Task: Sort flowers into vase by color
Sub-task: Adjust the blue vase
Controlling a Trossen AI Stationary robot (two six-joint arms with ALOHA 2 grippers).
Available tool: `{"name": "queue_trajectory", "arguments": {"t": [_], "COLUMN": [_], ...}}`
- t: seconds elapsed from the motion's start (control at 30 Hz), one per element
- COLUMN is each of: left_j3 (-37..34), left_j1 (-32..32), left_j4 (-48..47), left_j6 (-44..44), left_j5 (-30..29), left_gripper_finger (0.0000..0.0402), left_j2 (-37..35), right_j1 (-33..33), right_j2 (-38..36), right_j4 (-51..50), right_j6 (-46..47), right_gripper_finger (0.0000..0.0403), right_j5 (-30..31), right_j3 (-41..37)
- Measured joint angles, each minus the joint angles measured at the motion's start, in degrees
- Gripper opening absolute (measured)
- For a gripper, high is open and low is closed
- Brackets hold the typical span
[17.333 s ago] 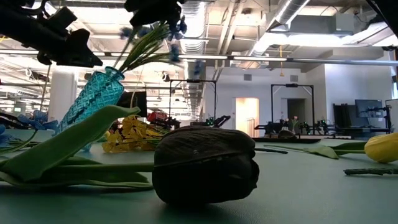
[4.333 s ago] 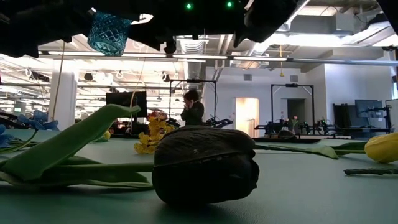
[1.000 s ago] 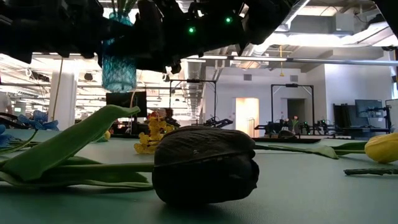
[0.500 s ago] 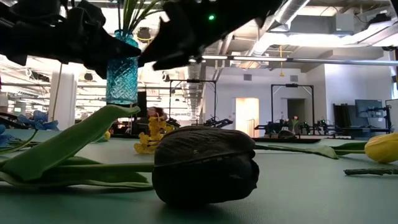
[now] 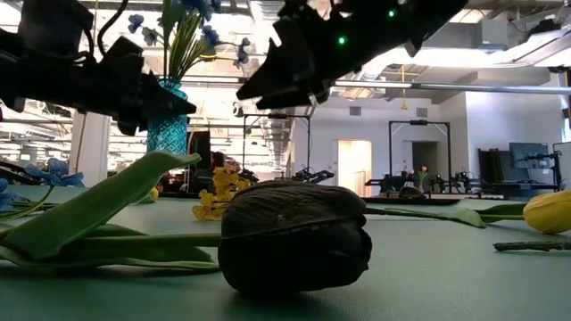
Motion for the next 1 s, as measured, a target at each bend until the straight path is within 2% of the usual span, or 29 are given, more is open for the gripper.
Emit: {"name": "queue_trajectory", "arguments": {"t": [0.17,0.3,0.57,0.73,0.9,1.0], "left_j3": [-1.27,-1.29,-0.66,1.32,1.68,2.38], "left_j1": [3.11,5.47,8.77,10.86,10.84,10.97], "left_j4": [-0.01,1.34,16.35,18.56,34.04,34.38], "left_j6": [-1.33,-2.07,-0.14,-2.43,-1.81,-2.03], "left_j5": [-0.36,-0.18,2.38,4.34,6.90,6.13], "left_gripper_finger": [0.0231,0.0238,0.0232,0.0241,0.0230,0.0233], "left_j2": [1.19,5.43,18.56,28.40,36.85,39.43], "right_j1": [0.65,0.94,0.94,0.94,0.94,0.94], "right_j2": [0.05,0.07,0.07,0.07,0.07,0.09], "right_j4": [1.80,2.74,2.58,2.61,2.59,2.54], "right_j6": [0.15,-0.11,-0.13,-0.46,-0.48,-0.48], "right_gripper_finger": [0.0361,0.0361,0.0361,0.0361,0.0361,0.0361], "right_j5": [-0.11,-0.11,-0.13,-0.13,-0.15,-0.17], "right_j3": [-0.54,-0.54,-0.54,-0.54,-0.54,-0.54]}}
